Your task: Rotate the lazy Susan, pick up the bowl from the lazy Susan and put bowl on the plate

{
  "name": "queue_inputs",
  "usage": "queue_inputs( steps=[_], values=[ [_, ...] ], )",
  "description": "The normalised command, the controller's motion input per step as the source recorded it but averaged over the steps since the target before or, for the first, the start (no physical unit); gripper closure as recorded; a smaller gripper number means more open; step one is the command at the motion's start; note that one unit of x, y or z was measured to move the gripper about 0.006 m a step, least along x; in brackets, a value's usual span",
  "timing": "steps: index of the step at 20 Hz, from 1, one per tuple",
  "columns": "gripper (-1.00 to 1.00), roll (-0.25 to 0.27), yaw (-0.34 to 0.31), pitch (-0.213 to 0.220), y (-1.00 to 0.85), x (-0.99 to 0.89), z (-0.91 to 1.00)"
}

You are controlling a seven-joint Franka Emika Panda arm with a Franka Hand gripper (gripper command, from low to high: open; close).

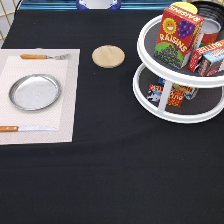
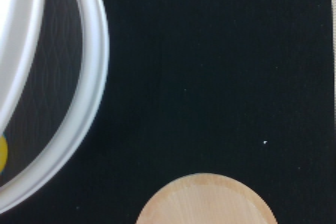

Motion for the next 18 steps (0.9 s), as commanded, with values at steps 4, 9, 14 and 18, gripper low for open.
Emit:
queue_inputs(
  steps=[4,9,14,18],
  values=[
    [-1.0,0.0,0.0,0.0,0.15,0.12,0.09],
    [-1.0,-0.005,-0.004,0.024,0.45,0.51,0.32],
    [-1.0,0.009,-0.006,0.027,0.48,0.61,0.23],
    [-1.0,0.073,0.0,0.036,0.45,0.62,0.14]
  ],
)
